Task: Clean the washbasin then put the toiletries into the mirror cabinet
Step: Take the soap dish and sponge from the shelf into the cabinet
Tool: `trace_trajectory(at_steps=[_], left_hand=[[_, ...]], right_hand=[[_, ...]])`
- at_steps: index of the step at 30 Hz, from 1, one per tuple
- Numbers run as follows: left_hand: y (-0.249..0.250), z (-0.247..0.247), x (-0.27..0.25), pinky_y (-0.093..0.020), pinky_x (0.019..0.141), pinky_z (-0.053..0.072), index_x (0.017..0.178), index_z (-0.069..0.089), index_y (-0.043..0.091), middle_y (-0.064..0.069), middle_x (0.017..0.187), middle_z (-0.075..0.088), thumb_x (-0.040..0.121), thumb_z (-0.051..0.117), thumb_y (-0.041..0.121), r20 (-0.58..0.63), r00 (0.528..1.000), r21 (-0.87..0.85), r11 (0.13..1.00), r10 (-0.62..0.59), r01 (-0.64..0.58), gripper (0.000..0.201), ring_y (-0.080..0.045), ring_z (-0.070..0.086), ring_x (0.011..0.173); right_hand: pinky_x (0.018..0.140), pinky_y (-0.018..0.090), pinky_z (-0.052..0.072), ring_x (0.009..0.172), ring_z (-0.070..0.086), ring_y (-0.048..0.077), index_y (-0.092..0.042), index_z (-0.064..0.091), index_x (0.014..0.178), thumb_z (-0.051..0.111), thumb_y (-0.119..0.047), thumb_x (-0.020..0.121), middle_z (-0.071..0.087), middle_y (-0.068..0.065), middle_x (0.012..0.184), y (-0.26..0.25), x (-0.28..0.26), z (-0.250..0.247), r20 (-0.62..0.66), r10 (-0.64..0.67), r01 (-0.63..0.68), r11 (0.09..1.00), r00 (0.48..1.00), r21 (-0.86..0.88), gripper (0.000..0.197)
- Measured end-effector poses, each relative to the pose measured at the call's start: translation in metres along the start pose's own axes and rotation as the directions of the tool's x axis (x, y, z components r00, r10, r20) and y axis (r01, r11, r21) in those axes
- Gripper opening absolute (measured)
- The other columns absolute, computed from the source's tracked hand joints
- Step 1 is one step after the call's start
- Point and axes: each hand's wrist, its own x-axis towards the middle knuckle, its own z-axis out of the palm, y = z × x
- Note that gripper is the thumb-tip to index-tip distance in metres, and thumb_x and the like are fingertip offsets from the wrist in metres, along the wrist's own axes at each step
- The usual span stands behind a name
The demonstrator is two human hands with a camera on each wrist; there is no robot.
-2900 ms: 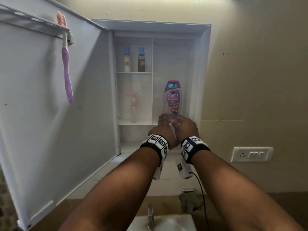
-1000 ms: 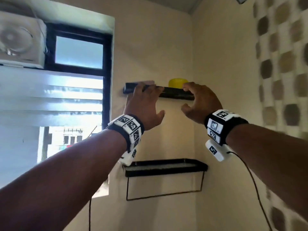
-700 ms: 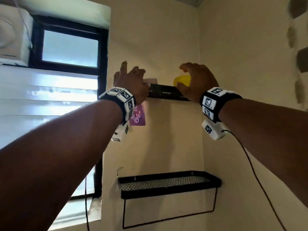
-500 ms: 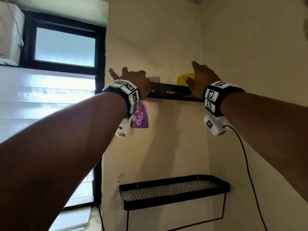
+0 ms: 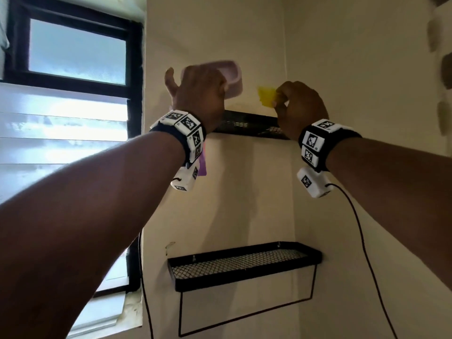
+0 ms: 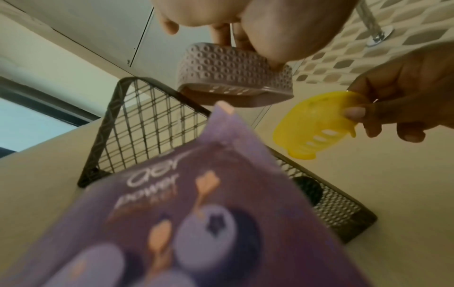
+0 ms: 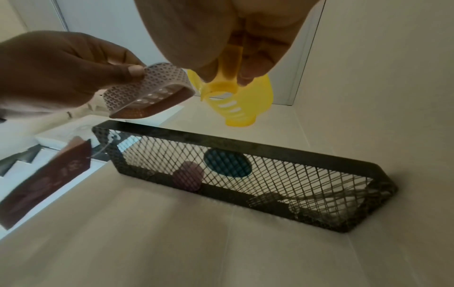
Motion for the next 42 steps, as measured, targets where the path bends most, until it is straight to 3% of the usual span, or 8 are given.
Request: trace_trajectory(at_steps=[7, 10, 14, 21, 25, 33, 38, 42], left_hand=[[0.038, -0.006, -0.050, -0.057, 0.114, 0.018, 0.115, 0.060, 0.028, 0.001, 0.123, 0.056, 0.101, 0.042, 0.027, -0.062, 0.997, -0.083, 0.995, 0.054, -0.059, 0.023, -0.025, 0.043, 0.129], [0.063, -0.010, -0.090, -0.045, 0.086, 0.041, 0.123, 0.060, 0.031, -0.005, 0.106, 0.064, 0.095, 0.043, 0.026, 0.025, 0.988, -0.007, 0.988, 0.152, -0.152, 0.033, -0.033, 0.056, 0.104], [0.082, -0.003, -0.164, -0.046, 0.068, 0.048, 0.103, 0.060, 0.008, -0.016, 0.097, 0.064, 0.091, 0.040, 0.029, 0.179, 0.957, -0.103, 0.972, 0.229, -0.213, 0.032, -0.039, 0.060, 0.087], [0.116, -0.032, -0.286, -0.042, 0.083, 0.047, 0.118, 0.055, 0.018, -0.008, 0.114, 0.067, 0.084, 0.044, 0.083, 0.527, 0.835, -0.263, 0.965, 0.158, -0.017, 0.075, -0.033, 0.062, 0.107], [0.145, -0.051, -0.370, -0.042, 0.088, 0.048, 0.133, 0.054, 0.028, -0.004, 0.124, 0.063, 0.087, 0.042, 0.082, 0.606, 0.758, -0.418, 0.907, 0.241, 0.046, 0.072, -0.030, 0.060, 0.115], [0.220, -0.124, -0.527, -0.040, 0.081, 0.050, 0.122, 0.059, 0.023, -0.005, 0.111, 0.067, 0.087, 0.039, 0.069, 0.587, 0.611, -0.697, 0.716, 0.531, 0.047, 0.061, -0.033, 0.064, 0.101], [0.286, -0.197, -0.587, -0.041, 0.090, 0.044, 0.138, 0.052, 0.026, -0.001, 0.131, 0.060, 0.090, 0.047, 0.064, 0.556, 0.489, -0.784, 0.620, 0.673, 0.038, 0.062, -0.030, 0.057, 0.120], [0.330, -0.256, -0.620, -0.041, 0.094, 0.045, 0.138, 0.053, 0.025, -0.002, 0.132, 0.061, 0.091, 0.047, 0.066, 0.468, 0.453, -0.858, 0.513, 0.759, 0.027, 0.062, -0.029, 0.057, 0.120]], right_hand=[[0.077, 0.038, 0.046, 0.092, 0.059, 0.036, -0.014, 0.064, 0.107, 0.056, -0.020, 0.091, 0.061, 0.013, 0.106, -0.015, -0.047, -0.033, 0.029, 0.007, -0.008, 1.000, 1.000, 0.023, 0.019], [0.088, 0.037, 0.048, 0.104, 0.062, 0.036, -0.018, 0.068, 0.113, 0.061, -0.018, 0.089, 0.065, 0.009, 0.116, -0.006, -0.087, -0.045, 0.074, 0.034, -0.035, 0.999, 0.997, 0.010, 0.025], [0.092, 0.038, 0.047, 0.110, 0.060, 0.033, -0.022, 0.066, 0.116, 0.059, -0.023, 0.092, 0.062, 0.006, 0.121, 0.003, -0.148, -0.064, 0.246, 0.176, -0.164, 0.984, 0.953, -0.067, 0.025], [0.087, 0.035, 0.045, 0.104, 0.060, 0.031, -0.018, 0.067, 0.110, 0.061, -0.021, 0.091, 0.064, 0.009, 0.113, -0.033, -0.285, -0.125, 0.322, 0.362, -0.333, 0.932, 0.875, -0.144, 0.020], [0.086, 0.033, 0.039, 0.101, 0.060, 0.029, -0.013, 0.069, 0.109, 0.069, -0.013, 0.086, 0.067, 0.013, 0.112, -0.069, -0.380, -0.173, 0.266, 0.418, -0.378, 0.906, 0.869, -0.190, 0.023], [0.078, 0.041, 0.057, 0.093, 0.067, 0.035, -0.018, 0.073, 0.101, 0.068, -0.024, 0.084, 0.070, 0.008, 0.104, -0.149, -0.528, -0.297, 0.331, 0.681, -0.507, 0.718, 0.653, -0.478, 0.019], [0.080, 0.037, 0.051, 0.099, 0.066, 0.034, -0.025, 0.075, 0.106, 0.058, -0.036, 0.086, 0.070, 0.005, 0.113, -0.199, -0.580, -0.397, 0.311, 0.841, -0.569, 0.532, 0.443, -0.627, 0.028], [0.078, 0.039, 0.054, 0.095, 0.066, 0.036, -0.023, 0.074, 0.103, 0.064, -0.029, 0.088, 0.069, 0.008, 0.108, -0.221, -0.616, -0.480, 0.192, 0.883, -0.588, 0.434, 0.428, -0.683, 0.019]])
